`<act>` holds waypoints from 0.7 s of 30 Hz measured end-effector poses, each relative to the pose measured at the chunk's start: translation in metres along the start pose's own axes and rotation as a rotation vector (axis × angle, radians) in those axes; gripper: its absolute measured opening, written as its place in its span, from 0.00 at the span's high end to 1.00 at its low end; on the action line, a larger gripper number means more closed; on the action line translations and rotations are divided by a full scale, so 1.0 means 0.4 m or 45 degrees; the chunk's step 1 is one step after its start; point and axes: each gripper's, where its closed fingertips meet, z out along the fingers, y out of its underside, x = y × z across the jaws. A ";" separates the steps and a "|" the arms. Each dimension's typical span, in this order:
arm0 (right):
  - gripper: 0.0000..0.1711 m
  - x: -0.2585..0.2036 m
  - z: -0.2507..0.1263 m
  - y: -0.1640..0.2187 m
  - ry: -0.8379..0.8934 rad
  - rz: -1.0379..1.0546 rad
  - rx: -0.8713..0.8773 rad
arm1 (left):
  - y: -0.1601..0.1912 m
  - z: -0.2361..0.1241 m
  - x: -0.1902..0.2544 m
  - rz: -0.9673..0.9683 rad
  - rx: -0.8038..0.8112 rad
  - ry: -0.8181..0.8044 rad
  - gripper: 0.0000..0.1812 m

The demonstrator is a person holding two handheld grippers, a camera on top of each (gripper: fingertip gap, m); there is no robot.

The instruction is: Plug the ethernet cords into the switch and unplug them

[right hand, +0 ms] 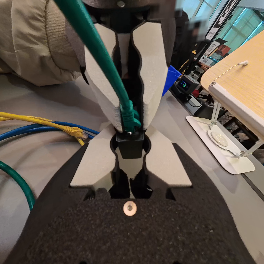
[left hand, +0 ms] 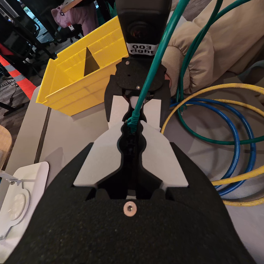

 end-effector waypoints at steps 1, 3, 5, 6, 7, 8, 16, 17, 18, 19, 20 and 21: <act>0.84 -0.002 0.002 0.004 0.000 -0.010 -0.008 | 0.003 0.001 0.002 -0.007 -0.002 0.012 0.93; 0.84 -0.012 0.006 0.014 -0.025 -0.001 -0.034 | 0.013 0.005 0.009 -0.050 -0.015 0.053 0.93; 0.84 -0.024 0.011 0.033 -0.053 -0.024 -0.093 | 0.028 0.011 0.017 -0.087 -0.047 0.098 0.93; 0.84 -0.022 0.012 0.046 -0.042 -0.048 -0.141 | 0.036 0.014 0.019 -0.079 -0.068 0.098 0.93; 0.84 -0.026 0.013 0.052 -0.052 -0.049 -0.162 | 0.041 0.016 0.021 -0.073 -0.088 0.105 0.93; 0.84 -0.027 0.014 0.056 -0.051 -0.043 -0.176 | 0.043 0.015 0.021 -0.063 -0.106 0.105 0.93; 0.84 -0.029 0.015 0.071 -0.097 0.022 -0.255 | 0.047 0.016 0.014 -0.143 -0.013 0.085 0.93; 0.84 -0.035 0.014 0.068 -0.122 0.070 -0.244 | 0.046 0.016 0.016 -0.193 0.024 0.102 0.93; 0.84 -0.044 0.016 0.073 -0.148 0.114 -0.259 | 0.051 0.018 0.018 -0.229 0.027 0.121 0.93; 0.84 -0.045 0.017 0.081 -0.148 0.111 -0.279 | 0.055 0.020 0.020 -0.241 0.032 0.125 0.93; 0.84 -0.051 0.016 0.083 -0.173 0.149 -0.280 | 0.058 0.021 0.022 -0.264 0.041 0.132 0.93; 0.84 -0.057 0.017 0.084 -0.199 0.204 -0.287 | 0.059 0.021 0.022 -0.294 0.049 0.139 0.93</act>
